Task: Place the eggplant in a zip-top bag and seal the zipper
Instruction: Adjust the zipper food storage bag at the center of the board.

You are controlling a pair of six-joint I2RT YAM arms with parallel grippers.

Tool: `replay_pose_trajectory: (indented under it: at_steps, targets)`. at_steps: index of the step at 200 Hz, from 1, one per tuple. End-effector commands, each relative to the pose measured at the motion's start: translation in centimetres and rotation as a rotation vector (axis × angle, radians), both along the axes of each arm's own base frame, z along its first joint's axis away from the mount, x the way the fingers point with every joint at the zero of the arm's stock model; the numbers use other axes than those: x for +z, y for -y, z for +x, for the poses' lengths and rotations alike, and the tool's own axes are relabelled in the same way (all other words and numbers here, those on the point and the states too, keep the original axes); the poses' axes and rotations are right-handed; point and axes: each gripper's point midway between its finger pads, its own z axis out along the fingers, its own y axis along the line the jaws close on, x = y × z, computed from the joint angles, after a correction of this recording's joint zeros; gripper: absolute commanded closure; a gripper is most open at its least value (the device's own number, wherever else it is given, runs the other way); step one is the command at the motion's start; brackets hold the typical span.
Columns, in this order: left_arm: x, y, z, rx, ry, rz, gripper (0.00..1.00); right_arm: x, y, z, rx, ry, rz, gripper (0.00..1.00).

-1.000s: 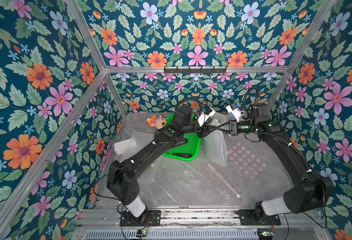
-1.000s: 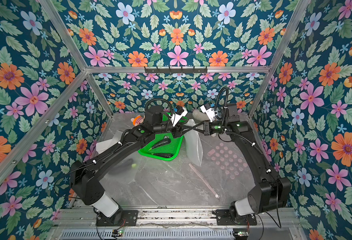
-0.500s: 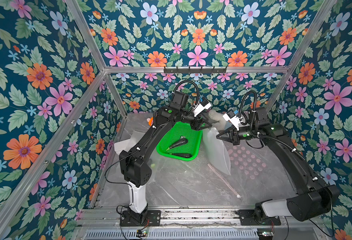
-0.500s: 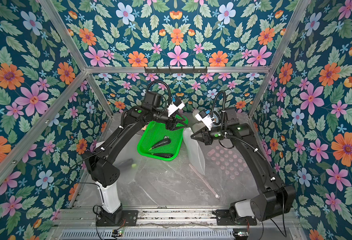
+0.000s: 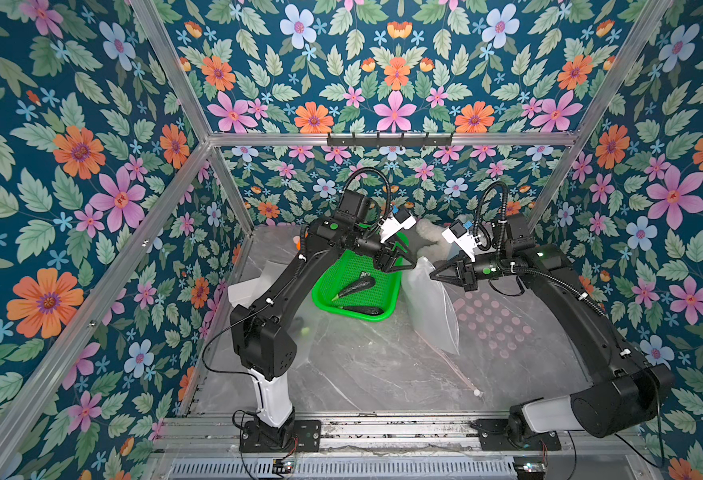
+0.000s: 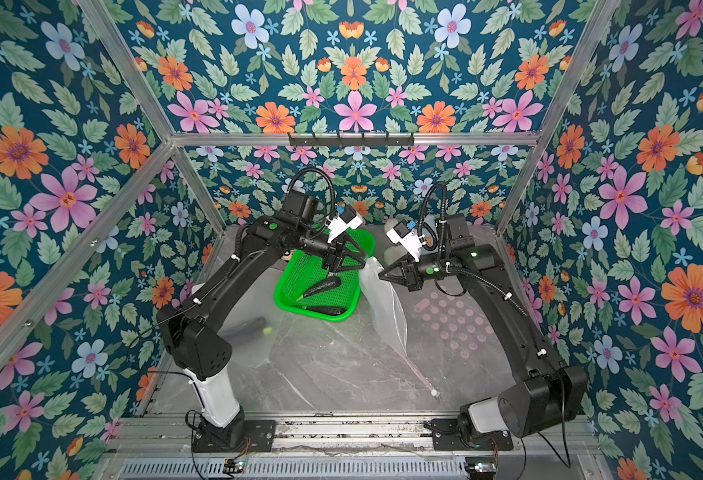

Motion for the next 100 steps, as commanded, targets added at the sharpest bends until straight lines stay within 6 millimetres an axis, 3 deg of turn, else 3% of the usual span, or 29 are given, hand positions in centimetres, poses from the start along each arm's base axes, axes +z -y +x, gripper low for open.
replay_pose_trajectory:
  at_steps: [1, 65, 100]
  targets:
    - [2.4, 0.1, -0.5, -0.04, 0.026, -0.092, 0.37, 0.0, -0.1, -0.4, 0.022, 0.011, 0.002, 1.0]
    - [0.5, 1.0, -1.6, -0.104, -0.034, -0.071, 0.33, -0.1, -0.9, -0.7, 0.045, 0.005, -0.019, 1.0]
    - [-0.3, 1.0, -2.3, -0.138, -0.062, -0.058, 0.41, 0.0, -0.9, -0.7, 0.043, 0.008, -0.019, 1.0]
